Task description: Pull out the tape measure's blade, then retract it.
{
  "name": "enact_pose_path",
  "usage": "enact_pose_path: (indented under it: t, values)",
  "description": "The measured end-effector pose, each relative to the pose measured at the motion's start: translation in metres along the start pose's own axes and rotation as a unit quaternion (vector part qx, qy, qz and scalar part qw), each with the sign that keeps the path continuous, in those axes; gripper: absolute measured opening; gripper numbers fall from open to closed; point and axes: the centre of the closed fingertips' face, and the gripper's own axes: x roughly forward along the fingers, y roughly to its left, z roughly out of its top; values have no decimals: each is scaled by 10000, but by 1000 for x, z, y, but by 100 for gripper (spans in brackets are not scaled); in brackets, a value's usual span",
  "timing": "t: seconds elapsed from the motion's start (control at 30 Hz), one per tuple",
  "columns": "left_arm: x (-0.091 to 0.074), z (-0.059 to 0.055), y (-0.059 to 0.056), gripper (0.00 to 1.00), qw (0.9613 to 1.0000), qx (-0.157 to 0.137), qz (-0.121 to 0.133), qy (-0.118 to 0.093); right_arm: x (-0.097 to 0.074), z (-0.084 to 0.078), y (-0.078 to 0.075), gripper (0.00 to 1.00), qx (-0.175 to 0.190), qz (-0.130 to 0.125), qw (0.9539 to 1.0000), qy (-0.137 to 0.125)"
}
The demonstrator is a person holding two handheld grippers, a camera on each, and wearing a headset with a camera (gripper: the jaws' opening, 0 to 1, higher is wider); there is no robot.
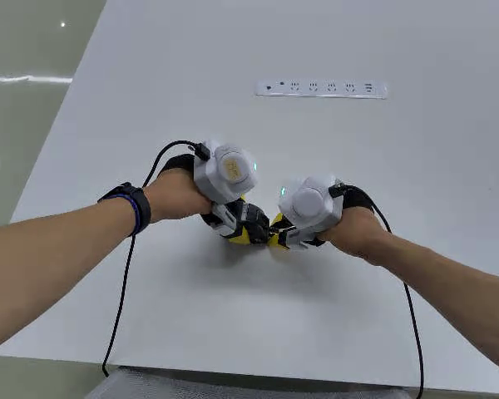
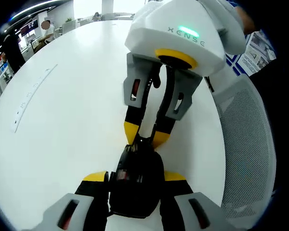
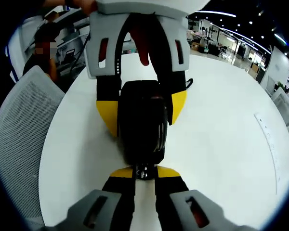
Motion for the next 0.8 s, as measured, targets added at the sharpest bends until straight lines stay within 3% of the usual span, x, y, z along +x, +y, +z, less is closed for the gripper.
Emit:
enact_pose_path:
  t: [0.13, 0.33, 0.8]
  values:
    - [1, 0, 1, 39, 9999, -128, 10, 13, -1, -3, 0, 13, 19, -22, 10000, -13]
    - [2, -2, 0, 39, 9999, -57, 60, 134, -1, -3, 0, 13, -44, -27, 10000, 5]
    - [2, -4, 1, 39, 9997, -184, 73, 160, -6, -8, 1, 13, -43, -51, 10000, 19]
